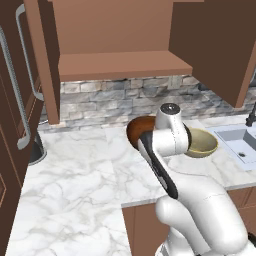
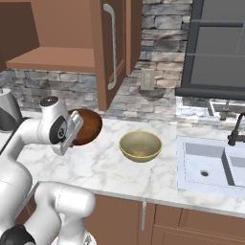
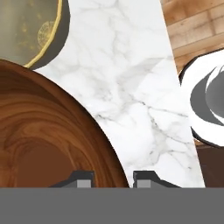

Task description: Open the cabinet. Pick the bowls from the counter and place them in the cabinet. Then close the cabinet.

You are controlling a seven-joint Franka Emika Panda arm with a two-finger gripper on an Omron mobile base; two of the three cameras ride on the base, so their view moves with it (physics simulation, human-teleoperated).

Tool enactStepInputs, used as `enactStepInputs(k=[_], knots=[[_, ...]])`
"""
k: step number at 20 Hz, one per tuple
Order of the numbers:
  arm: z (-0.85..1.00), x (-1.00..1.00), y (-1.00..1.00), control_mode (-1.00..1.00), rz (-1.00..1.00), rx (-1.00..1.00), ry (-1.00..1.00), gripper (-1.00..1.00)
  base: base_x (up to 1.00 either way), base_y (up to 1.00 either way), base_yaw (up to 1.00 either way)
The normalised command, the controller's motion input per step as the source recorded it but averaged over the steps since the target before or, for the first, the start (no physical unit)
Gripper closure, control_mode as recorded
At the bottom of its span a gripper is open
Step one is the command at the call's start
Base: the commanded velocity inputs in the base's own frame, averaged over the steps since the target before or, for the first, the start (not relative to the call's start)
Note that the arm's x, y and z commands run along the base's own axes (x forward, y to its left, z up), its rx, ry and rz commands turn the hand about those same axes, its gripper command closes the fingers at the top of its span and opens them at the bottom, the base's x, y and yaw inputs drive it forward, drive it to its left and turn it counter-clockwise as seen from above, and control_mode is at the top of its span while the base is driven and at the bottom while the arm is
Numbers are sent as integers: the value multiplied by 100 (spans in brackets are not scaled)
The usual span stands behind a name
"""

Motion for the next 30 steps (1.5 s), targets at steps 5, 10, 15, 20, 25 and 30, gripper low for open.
enactStepInputs(k=[5,10,15,20,25,30], knots=[[60,-30,0,-100,0,0,0,100,0,0,0],[53,-27,0,-100,0,0,-1,100,0,0,0],[55,-32,0,-100,0,1,-6,100,0,0,0],[57,-35,0,-100,0,1,-11,100,0,0,0],[64,-43,0,-100,0,1,-18,100,0,0,0],[63,-31,-3,-100,0,1,-20,100,0,0,0]])
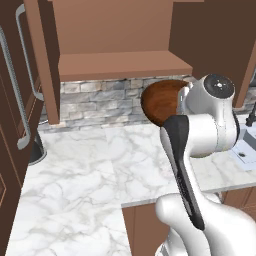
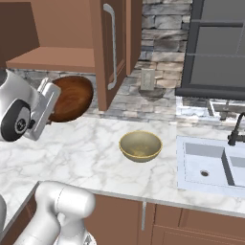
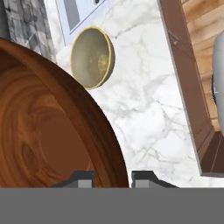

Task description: Open the cabinet. Pick the bowls from the counter and place them in the cabinet. Then close the cabinet.

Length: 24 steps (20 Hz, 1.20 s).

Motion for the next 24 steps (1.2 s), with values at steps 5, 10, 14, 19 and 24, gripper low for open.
enactStepInputs(k=[5,10,14,19,24], knots=[[48,-4,-11,-100,2,4,-13,100,0,0,0],[29,0,-13,-100,5,6,-3,100,0,0,0],[24,5,-1,-100,0,1,0,100,0,0,0],[30,17,3,-100,0,0,-3,100,0,0,0],[24,31,20,-100,-1,0,0,100,0,0,0]])
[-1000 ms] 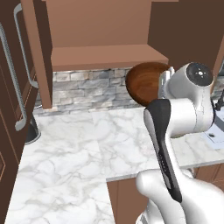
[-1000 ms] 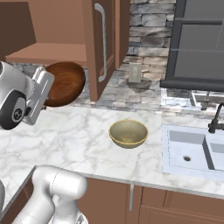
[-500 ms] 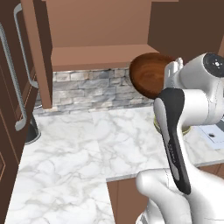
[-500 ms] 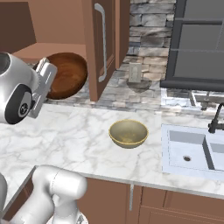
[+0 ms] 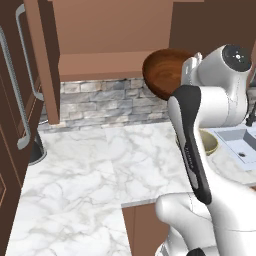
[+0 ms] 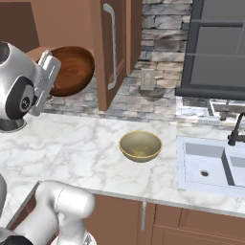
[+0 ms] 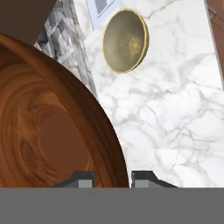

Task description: Open the cabinet. Pick the bowls from the counter and place them in the cabinet. Then close the cabinet.

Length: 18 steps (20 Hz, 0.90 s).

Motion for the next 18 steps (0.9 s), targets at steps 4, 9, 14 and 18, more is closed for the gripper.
enactStepInputs(k=[4,9,14,18], knots=[[23,33,0,-100,0,0,0,100,0,0,0],[10,39,0,-100,0,1,-3,100,0,0,0],[14,37,0,-100,0,0,-5,100,0,0,0],[17,40,1,-100,0,0,-4,100,0,0,0]])
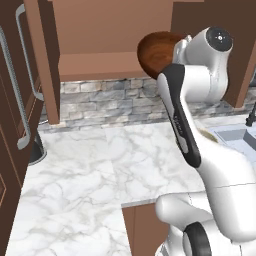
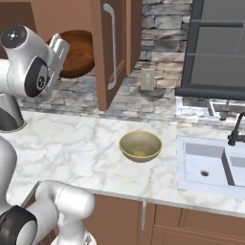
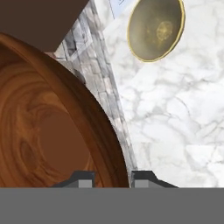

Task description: Open the cabinet. Pick the bowls from the counter and place them in the cabinet. Then close the cabinet.

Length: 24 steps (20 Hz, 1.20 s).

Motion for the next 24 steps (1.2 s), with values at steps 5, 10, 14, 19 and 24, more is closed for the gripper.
enactStepInputs(k=[5,10,14,19,24], knots=[[18,41,0,-100,0,0,-4,100,0,0,0],[11,42,0,-100,0,2,-1,100,0,0,0],[3,43,0,-100,0,3,0,100,0,0,0],[0,38,0,-100,0,1,0,100,0,0,0],[0,45,0,-100,0,1,-1,100,0,0,0]])
